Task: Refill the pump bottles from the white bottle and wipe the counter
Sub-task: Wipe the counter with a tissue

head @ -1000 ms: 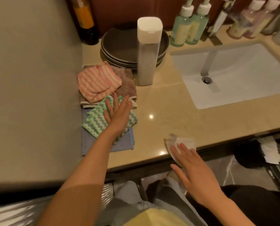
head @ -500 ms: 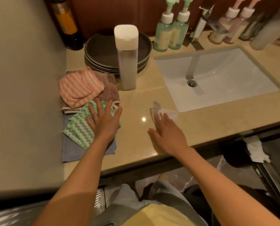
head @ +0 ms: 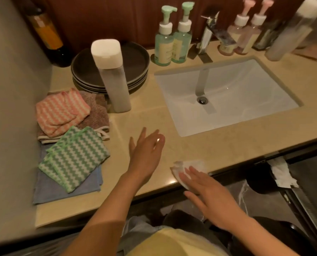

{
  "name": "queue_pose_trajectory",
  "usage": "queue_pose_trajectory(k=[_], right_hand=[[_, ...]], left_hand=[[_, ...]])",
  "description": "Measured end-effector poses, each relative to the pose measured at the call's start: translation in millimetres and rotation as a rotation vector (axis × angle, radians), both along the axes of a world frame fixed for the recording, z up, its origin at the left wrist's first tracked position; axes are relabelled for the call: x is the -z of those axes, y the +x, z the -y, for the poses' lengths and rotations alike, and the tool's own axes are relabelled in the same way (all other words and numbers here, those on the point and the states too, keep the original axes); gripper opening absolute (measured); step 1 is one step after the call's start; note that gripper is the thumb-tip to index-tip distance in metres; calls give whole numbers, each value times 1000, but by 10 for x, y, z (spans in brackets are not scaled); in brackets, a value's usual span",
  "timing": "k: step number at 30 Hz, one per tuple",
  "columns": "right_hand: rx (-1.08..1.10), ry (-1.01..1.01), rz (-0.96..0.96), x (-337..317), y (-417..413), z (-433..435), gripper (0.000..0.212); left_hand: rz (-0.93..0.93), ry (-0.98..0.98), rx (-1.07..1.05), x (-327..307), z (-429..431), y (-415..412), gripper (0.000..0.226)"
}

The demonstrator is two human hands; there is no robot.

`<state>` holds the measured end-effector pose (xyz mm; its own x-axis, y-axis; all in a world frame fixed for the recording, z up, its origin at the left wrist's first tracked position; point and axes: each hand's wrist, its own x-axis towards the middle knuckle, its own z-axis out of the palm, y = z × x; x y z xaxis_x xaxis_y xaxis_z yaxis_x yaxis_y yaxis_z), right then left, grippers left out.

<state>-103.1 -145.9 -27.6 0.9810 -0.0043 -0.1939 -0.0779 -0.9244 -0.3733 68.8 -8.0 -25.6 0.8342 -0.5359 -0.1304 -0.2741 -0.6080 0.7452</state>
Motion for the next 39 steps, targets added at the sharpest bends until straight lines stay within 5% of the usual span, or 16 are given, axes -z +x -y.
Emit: queue_pose_trajectory(k=[4, 10, 15, 24, 31, 39], right_hand=[[191, -17, 13, -82, 94, 592, 56], [281, -91, 6, 75, 553, 666, 62], [150, -54, 83, 115, 729, 206, 61], [-4, -79, 96, 170, 76, 25, 50], [278, -39, 106, -44, -219, 927, 52], [446, -62, -3, 29, 413, 1317, 56]], left_hand=[[-34, 81, 226, 10, 221, -60, 49], [-49, 97, 240, 4, 397, -98, 50], [-202, 49, 134, -89, 512, -5, 50], [-82, 280, 348, -130, 738, 77, 56], [1, 269, 283, -182, 851, 121, 66], [53, 260, 209, -155, 952, 96, 74]])
